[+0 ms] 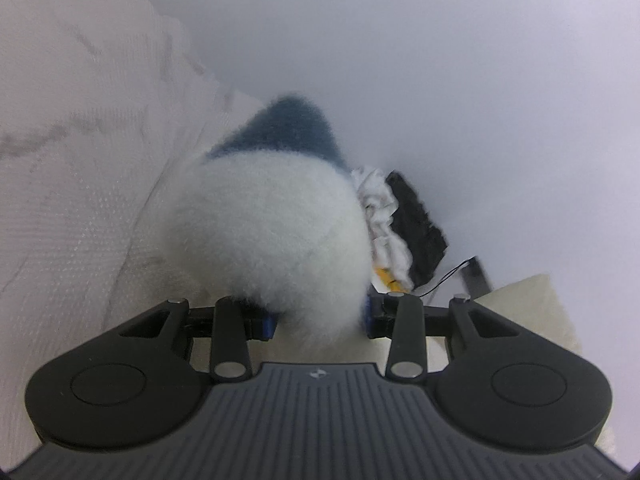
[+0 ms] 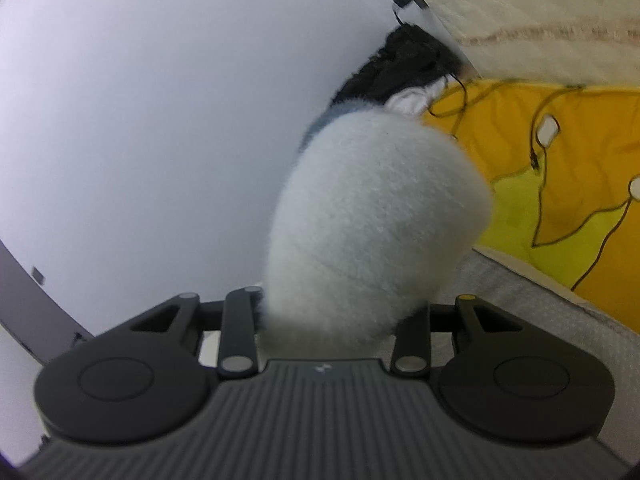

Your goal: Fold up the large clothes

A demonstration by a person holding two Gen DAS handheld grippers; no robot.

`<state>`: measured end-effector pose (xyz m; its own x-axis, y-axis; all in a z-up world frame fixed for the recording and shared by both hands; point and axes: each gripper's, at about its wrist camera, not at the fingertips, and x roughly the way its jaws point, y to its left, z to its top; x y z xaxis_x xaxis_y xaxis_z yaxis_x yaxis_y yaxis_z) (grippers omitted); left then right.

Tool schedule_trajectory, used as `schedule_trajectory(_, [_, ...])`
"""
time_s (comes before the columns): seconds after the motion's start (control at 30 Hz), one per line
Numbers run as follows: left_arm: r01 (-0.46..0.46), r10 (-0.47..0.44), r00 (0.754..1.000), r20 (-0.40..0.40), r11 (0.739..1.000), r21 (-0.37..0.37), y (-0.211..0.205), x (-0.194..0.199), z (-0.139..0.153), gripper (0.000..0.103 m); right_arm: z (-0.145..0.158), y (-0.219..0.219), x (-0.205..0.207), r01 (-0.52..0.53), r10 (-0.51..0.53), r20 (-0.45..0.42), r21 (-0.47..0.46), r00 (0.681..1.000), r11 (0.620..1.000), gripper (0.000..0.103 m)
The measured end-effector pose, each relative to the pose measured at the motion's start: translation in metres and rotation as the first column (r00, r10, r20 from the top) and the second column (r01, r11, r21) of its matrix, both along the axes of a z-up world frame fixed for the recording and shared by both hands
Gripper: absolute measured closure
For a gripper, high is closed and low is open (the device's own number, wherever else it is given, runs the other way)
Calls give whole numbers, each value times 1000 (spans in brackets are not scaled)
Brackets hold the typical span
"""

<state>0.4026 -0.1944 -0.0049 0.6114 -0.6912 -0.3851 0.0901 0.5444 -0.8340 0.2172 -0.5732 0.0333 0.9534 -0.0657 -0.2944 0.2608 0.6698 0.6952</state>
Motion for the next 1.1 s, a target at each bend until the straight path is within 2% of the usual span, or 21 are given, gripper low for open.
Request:
schedule_trajectory(0.07, [23, -23, 1000, 15, 999, 31, -8, 10, -23, 60, -24, -5, 8, -2, 2, -23, -8, 1000, 1000, 61])
schedule_trajectory(0.17, [47, -48, 999, 25, 998, 43, -8, 3, -53, 60, -56, -11, 13, -10, 9, -52, -4, 999, 1000, 61])
schedule_trajectory(0.27, [74, -76, 996, 52, 997, 35, -5, 3, -77, 59, -79, -13, 5, -34, 34, -26, 4, 999, 999, 61])
schedule_trajectory(0.37, [111, -117, 989, 92, 992, 64, -1, -4, -85, 57, -94, -9, -4, -52, 52, 2, -36, 999, 998, 60])
schedule_trajectory(0.5, [133, -145, 985, 96, 983, 123, 1, -18, -100, 50, -125, -10, -15, -27, 26, 19, 45, 999, 999, 57])
schedule_trajectory(0.6, [142, -157, 983, 96, 979, 147, 6, -27, -108, 47, -133, -5, -20, -32, 31, 32, 18, 999, 999, 56])
schedule_trajectory(0.73, [169, -178, 983, 45, 973, 156, 10, -31, -102, 41, -129, -5, -21, -28, 30, -17, 62, 999, 998, 50])
schedule_trajectory(0.83, [181, -200, 978, 51, 950, 256, 12, -45, -87, 38, -122, -3, -29, -13, 21, -79, 105, 997, 994, 45])
schedule_trajectory(0.9, [184, -216, 974, 62, 926, 330, 15, -58, -75, 38, -114, 4, -39, -6, 15, -120, 71, 993, 997, 45])
schedule_trajectory(1.0, [179, -230, 970, 84, 900, 398, 23, -78, -50, 38, -99, 16, -57, -6, 7, -171, 5, 985, 1000, 45])
schedule_trajectory(1.1, [163, -242, 960, 139, 890, 426, 33, -100, -12, 39, -76, 25, -75, -14, 8, -164, -36, 986, 999, 45])
